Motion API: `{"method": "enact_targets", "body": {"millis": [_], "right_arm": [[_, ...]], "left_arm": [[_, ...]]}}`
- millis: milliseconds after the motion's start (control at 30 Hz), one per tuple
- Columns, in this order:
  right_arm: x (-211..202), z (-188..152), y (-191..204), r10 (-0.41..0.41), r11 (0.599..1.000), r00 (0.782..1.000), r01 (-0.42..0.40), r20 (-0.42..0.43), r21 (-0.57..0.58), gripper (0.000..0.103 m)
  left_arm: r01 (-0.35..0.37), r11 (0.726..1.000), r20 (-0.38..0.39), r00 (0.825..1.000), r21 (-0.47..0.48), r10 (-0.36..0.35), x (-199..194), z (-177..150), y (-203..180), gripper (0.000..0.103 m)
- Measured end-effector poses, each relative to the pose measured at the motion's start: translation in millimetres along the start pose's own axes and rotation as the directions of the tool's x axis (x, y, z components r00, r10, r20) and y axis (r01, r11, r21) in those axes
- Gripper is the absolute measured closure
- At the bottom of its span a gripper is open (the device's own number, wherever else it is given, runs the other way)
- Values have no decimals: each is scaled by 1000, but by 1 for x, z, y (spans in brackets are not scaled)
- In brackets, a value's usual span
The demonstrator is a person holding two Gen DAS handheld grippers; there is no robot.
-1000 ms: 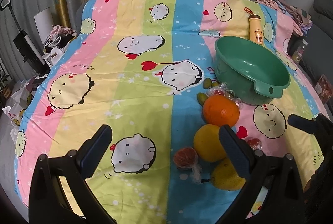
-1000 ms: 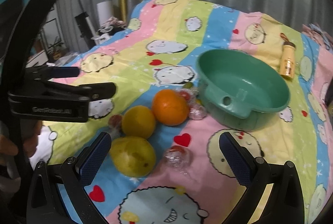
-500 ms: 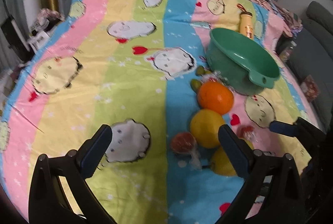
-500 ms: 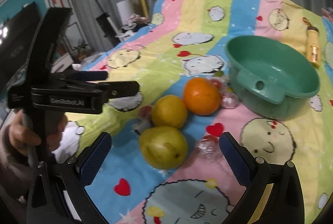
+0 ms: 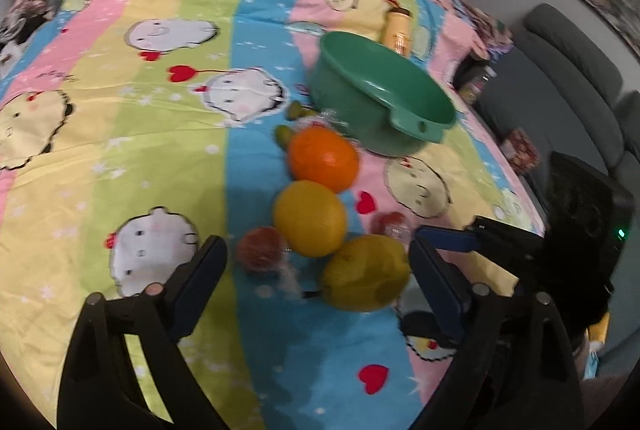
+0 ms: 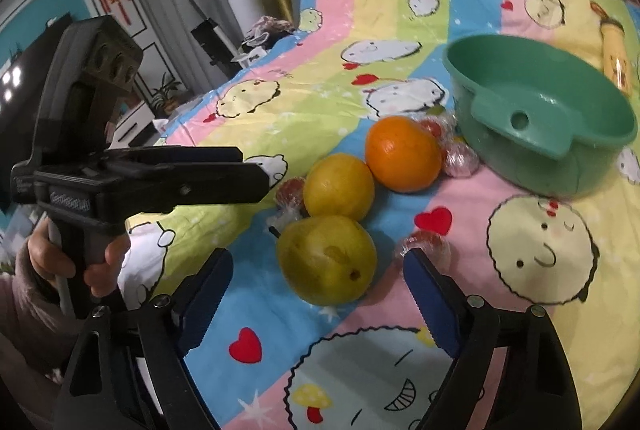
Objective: Organize fruits
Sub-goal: 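Close the right gripper around the yellow-green pear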
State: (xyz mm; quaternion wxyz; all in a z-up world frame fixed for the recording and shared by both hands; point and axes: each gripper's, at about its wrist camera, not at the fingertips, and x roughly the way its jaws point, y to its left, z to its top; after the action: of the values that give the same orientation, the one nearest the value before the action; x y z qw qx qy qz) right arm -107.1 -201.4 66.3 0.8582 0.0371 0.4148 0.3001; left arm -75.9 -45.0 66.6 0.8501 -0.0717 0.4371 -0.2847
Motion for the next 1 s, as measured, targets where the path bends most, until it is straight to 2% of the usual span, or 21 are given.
{"method": "enact_targets", "body": {"millis": [133, 200, 367, 500, 800, 1000], "right_arm": [[3, -9, 4, 64, 998, 998, -64, -16, 19, 24], [6, -11, 7, 59, 998, 998, -59, -22, 10, 24], [12, -13, -4, 78, 994, 997, -77, -18, 78, 28], [19, -16, -7, 85, 992, 996, -82, -29, 95, 30], [28, -18, -14, 77, 991, 996, -72, -45, 112, 38], [29, -18, -13, 65, 994, 997, -60, -46, 92, 38]], "left_arm": [[23, 999, -24, 999, 43, -22, 7, -2, -9, 20], [34, 998, -29, 999, 60, -32, 9, -4, -12, 22], [60, 994, -34, 998, 94, -57, 12, -5, -20, 23], [97, 990, -75, 993, 100, -90, 20, -8, -23, 36], [71, 991, -104, 993, 117, -59, 32, -14, -29, 37], [42, 992, -117, 993, 117, -28, 39, -15, -29, 37]]}}
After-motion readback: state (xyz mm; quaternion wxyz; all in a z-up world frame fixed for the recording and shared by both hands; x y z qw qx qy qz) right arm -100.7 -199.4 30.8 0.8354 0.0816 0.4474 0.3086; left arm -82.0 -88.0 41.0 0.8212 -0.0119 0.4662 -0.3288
